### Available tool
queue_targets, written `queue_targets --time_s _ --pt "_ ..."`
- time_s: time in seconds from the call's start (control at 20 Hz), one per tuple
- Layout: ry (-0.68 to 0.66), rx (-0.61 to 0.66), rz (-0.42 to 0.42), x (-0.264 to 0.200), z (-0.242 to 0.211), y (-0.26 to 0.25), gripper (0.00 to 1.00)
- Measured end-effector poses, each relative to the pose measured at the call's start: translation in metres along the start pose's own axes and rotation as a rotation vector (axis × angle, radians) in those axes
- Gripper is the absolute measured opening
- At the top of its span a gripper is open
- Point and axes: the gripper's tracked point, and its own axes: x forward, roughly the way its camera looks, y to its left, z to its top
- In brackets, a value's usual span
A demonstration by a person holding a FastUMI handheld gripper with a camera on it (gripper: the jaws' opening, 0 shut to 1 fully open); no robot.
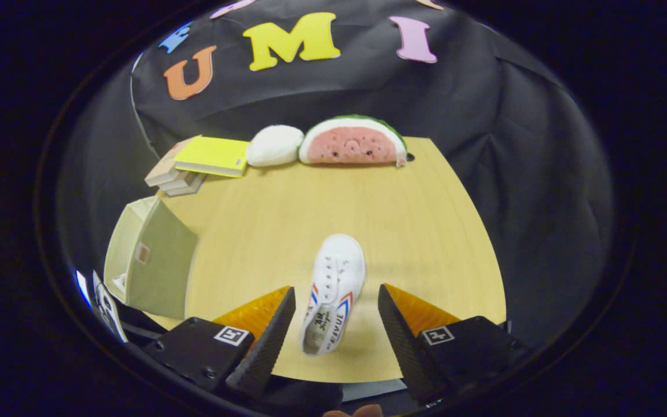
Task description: Open the storage box then place both shoes into the box .Put the left shoe in first, then the right shoe, with the right side of both shoes facing outward in a uniform manner.
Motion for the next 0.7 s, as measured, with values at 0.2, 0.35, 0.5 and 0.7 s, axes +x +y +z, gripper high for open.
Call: queue_targets --time_s 0.2,0.35,0.5,0.7 --pt "0.114 -0.035 0.016 0.029 -0.028 0.003 0.93" --pt "0.189 -0.038 0.016 0.053 -0.042 0.004 0.93" --pt "0.242 -0.014 0.015 0.072 -0.049 0.004 0.93" --pt "0.302 0.030 0.034 0.091 -0.055 0.004 0.92"
